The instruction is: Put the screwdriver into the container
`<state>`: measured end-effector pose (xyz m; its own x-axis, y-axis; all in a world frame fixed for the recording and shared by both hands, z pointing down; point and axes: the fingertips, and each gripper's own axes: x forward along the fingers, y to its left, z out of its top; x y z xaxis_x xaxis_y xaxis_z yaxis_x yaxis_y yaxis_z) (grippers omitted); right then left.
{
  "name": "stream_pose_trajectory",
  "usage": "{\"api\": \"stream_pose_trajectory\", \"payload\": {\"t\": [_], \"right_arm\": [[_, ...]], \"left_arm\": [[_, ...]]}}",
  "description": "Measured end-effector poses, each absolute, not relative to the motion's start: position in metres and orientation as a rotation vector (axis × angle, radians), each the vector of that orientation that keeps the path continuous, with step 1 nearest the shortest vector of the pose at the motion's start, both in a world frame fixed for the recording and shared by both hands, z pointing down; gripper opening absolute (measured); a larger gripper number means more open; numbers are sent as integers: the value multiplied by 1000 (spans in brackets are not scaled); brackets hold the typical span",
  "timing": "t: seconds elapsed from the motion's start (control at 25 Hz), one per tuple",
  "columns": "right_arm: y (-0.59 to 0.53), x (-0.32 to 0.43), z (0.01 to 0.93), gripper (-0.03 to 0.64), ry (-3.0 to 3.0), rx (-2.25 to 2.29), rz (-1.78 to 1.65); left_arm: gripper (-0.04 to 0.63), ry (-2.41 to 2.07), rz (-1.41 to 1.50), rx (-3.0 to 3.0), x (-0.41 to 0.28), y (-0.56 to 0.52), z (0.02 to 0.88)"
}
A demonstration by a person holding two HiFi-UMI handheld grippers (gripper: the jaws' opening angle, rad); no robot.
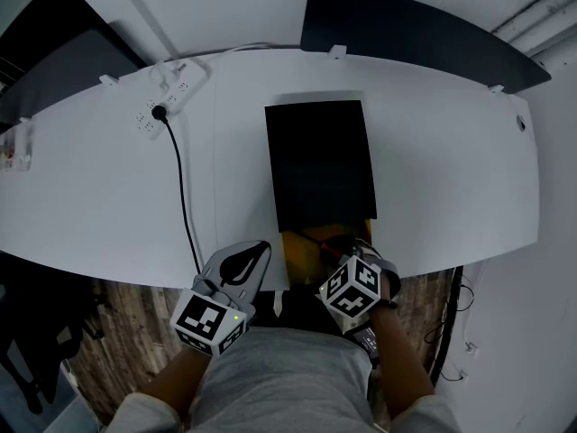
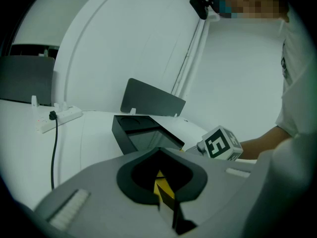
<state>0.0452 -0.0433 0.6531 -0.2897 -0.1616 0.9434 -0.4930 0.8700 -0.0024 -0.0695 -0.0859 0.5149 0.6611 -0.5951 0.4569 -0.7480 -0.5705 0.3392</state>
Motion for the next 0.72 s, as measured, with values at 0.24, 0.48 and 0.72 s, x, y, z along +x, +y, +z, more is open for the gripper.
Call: {"api": "stream_pose_trajectory", "payload": {"t": [0.24, 0.48, 0.72], "right_arm": [[-44, 45, 652, 92, -1858, 500, 347], [-44, 46, 652, 94, -1855, 504, 354], [-42, 45, 653, 117, -1858, 506, 367]], "left_arm": [[0, -1034, 392, 2372, -68, -87, 512], [0, -1034, 395, 2372, -69, -86, 512], [0, -1026, 404, 2371, -69, -84, 515]]}}
